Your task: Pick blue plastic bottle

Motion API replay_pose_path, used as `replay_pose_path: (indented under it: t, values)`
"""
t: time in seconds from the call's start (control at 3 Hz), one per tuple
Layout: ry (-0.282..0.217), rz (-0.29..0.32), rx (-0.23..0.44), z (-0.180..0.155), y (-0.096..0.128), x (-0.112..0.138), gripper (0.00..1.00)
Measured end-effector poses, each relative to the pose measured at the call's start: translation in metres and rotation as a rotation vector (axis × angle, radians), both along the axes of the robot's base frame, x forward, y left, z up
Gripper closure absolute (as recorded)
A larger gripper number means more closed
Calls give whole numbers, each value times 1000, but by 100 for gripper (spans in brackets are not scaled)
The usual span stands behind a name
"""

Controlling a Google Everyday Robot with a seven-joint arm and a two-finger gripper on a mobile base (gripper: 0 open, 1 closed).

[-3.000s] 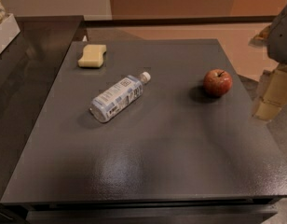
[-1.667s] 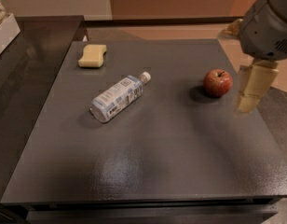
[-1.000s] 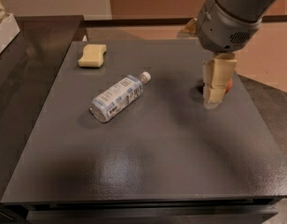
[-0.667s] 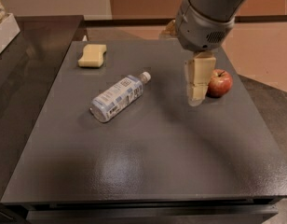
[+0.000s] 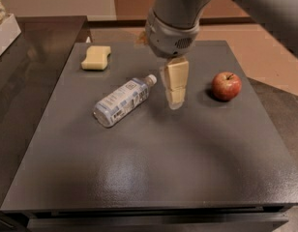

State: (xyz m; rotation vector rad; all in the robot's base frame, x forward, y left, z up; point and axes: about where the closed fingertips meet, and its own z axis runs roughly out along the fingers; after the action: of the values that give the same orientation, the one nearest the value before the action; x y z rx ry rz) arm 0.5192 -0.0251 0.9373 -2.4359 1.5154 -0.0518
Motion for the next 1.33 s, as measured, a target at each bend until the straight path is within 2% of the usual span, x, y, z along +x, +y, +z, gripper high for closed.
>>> replay_pose_path:
  t: [0.67, 1.33]
  values:
    - [59, 147, -51, -36, 35, 15, 0]
    - [100, 199, -80, -62, 54, 26, 0]
